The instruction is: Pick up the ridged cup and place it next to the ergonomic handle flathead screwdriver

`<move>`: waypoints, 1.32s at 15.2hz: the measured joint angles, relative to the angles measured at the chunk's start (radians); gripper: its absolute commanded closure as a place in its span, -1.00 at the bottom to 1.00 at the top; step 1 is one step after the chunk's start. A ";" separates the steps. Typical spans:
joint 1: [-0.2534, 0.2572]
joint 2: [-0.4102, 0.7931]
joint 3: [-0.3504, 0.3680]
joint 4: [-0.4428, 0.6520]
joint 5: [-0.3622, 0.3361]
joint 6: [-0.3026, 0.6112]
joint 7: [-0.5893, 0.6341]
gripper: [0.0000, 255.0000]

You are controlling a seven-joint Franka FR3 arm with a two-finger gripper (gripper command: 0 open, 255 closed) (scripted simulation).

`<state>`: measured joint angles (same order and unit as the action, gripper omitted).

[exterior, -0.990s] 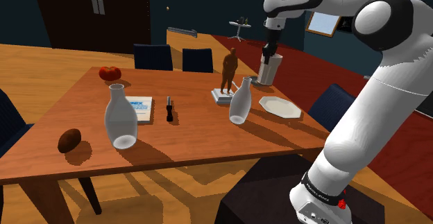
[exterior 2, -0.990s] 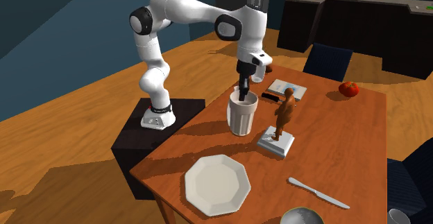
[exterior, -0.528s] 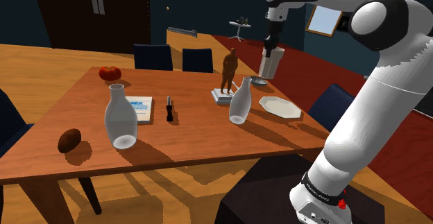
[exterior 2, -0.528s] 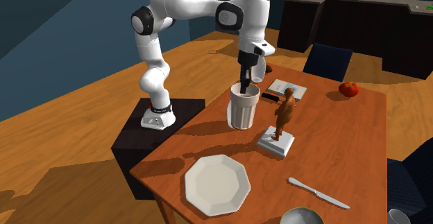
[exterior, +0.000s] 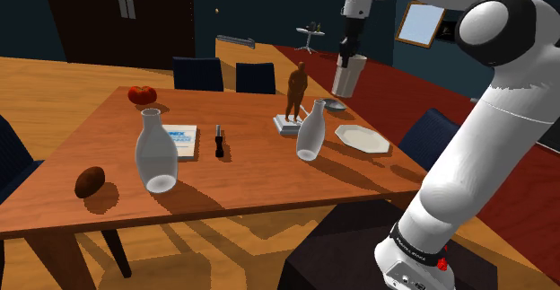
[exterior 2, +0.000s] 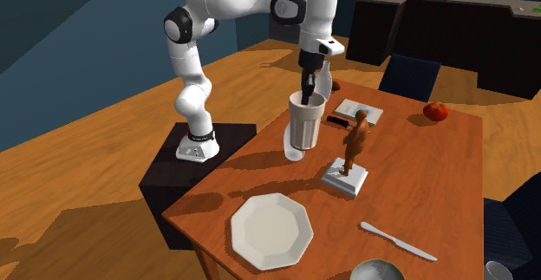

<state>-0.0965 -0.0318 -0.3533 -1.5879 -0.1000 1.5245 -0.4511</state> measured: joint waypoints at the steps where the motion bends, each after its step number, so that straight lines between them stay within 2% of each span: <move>1: 0.011 -0.006 0.012 -0.011 0.000 0.003 0.023 1.00; 12: 0.134 -0.066 0.158 -0.073 0.005 -0.017 0.292 1.00; 20: 0.219 -0.002 0.257 0.013 0.032 -0.054 0.475 1.00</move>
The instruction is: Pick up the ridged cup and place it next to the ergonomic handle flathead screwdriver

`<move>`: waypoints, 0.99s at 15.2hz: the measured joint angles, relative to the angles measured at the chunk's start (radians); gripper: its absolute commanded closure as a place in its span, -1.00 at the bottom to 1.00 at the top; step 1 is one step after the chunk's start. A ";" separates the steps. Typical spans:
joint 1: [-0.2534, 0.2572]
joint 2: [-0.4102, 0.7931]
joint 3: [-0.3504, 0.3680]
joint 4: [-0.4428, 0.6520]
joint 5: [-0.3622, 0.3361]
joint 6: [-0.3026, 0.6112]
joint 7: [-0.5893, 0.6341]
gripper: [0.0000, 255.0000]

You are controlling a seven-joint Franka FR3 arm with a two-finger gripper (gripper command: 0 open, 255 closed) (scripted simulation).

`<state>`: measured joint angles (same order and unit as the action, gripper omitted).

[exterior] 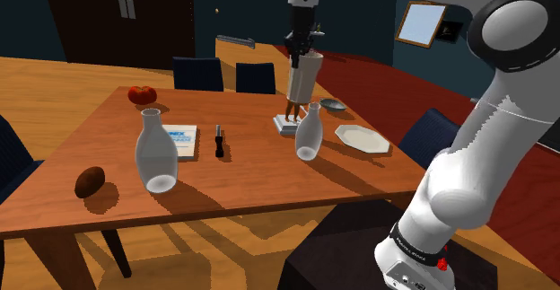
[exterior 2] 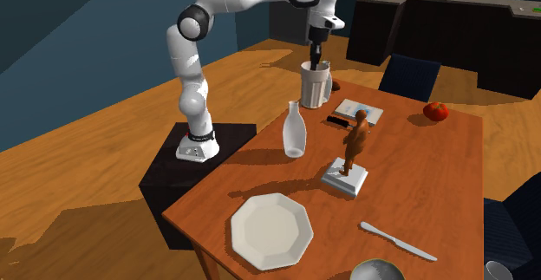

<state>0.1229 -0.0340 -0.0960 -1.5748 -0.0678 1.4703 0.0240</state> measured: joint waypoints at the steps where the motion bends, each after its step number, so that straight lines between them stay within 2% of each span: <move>1: 0.012 0.011 0.013 0.013 0.003 -0.004 0.024 1.00; 4: 0.046 0.039 0.048 0.037 0.011 -0.004 0.094 1.00; 15: 0.178 0.258 0.153 0.328 0.016 -0.088 0.326 1.00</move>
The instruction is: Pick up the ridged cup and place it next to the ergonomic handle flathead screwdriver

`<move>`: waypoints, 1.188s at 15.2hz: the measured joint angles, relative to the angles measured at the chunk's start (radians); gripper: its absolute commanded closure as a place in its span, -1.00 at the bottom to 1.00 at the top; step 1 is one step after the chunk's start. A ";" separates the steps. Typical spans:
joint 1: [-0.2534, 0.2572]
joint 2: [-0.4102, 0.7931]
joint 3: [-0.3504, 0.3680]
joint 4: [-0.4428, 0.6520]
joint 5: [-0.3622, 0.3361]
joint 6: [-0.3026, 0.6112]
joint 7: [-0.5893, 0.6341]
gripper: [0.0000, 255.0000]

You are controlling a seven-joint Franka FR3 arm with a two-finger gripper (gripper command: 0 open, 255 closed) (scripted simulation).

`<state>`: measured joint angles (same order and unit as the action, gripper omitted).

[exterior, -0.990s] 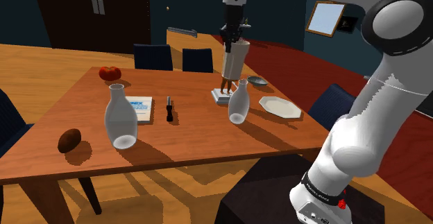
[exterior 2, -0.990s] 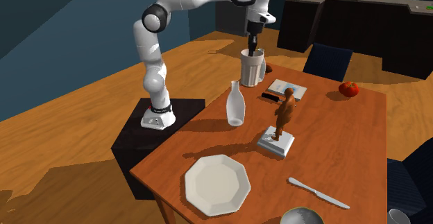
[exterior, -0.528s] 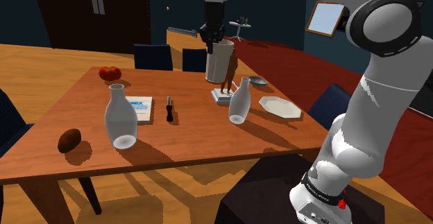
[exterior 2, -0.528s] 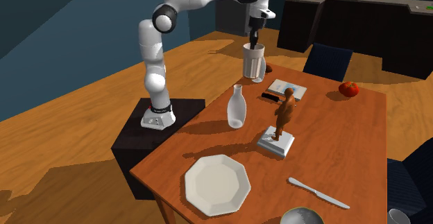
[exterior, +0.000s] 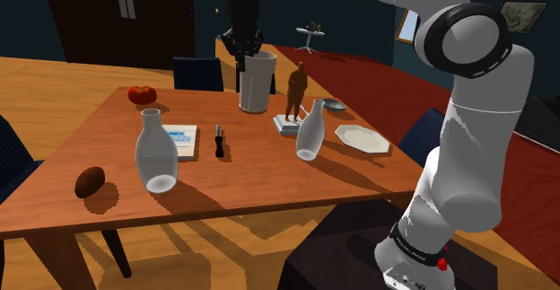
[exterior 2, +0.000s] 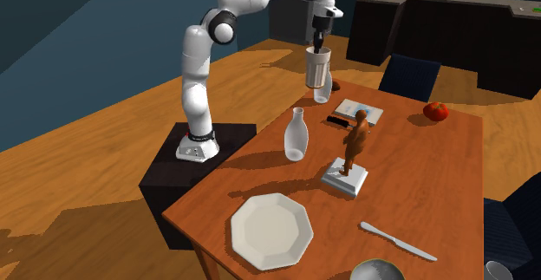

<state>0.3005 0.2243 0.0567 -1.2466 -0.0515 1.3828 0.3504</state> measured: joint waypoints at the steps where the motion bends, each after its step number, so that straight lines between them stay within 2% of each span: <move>1: 0.006 0.016 0.003 0.017 -0.001 -0.002 0.009 1.00; 18: 0.006 -0.039 0.005 -0.279 0.003 0.238 0.025 1.00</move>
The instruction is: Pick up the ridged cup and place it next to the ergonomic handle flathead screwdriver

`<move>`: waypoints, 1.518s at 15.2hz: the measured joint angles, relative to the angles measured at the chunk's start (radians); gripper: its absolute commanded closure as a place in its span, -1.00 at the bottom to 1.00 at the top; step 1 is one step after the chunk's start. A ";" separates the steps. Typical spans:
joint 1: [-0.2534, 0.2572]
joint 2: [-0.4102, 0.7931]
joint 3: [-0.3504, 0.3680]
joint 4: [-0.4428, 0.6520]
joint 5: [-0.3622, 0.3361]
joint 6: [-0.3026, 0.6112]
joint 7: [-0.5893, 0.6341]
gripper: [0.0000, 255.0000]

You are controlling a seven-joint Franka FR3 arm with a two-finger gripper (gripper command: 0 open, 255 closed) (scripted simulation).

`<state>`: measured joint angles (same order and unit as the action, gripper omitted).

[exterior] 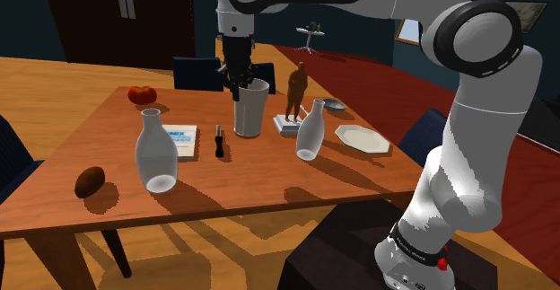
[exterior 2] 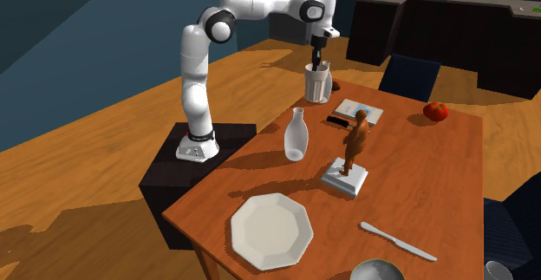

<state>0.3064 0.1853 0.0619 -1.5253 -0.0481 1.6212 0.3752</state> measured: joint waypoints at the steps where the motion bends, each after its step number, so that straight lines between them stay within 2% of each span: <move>1: 0.001 0.002 0.000 -0.012 0.000 0.015 0.002 1.00; 23: -0.002 0.031 -0.002 -0.271 -0.005 0.302 0.012 1.00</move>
<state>0.3046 0.2167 0.0602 -1.7961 -0.0531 1.9231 0.3874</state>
